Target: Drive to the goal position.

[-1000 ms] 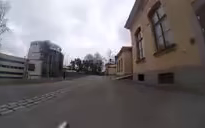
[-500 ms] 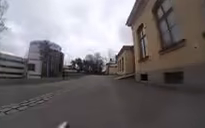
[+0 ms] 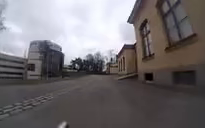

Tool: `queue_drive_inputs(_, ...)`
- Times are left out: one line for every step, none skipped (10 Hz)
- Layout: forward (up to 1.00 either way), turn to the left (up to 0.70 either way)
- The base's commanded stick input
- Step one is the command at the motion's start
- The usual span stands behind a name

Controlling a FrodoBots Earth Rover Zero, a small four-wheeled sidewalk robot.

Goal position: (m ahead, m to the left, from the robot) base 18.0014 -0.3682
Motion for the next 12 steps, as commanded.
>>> queue_drive_inputs(1.00, 0.00)
queue_drive_inputs(1.00, 0.00)
queue_drive_inputs(1.00, 0.00)
queue_drive_inputs(1.00, 0.00)
queue_drive_inputs(1.00, 0.00)
queue_drive_inputs(1.00, 0.00)
queue_drive_inputs(1.00, 0.00)
queue_drive_inputs(1.00, 0.00)
queue_drive_inputs(1.00, 0.00)
queue_drive_inputs(1.00, 0.00)
queue_drive_inputs(1.00, 0.00)
queue_drive_inputs(1.00, -0.12)
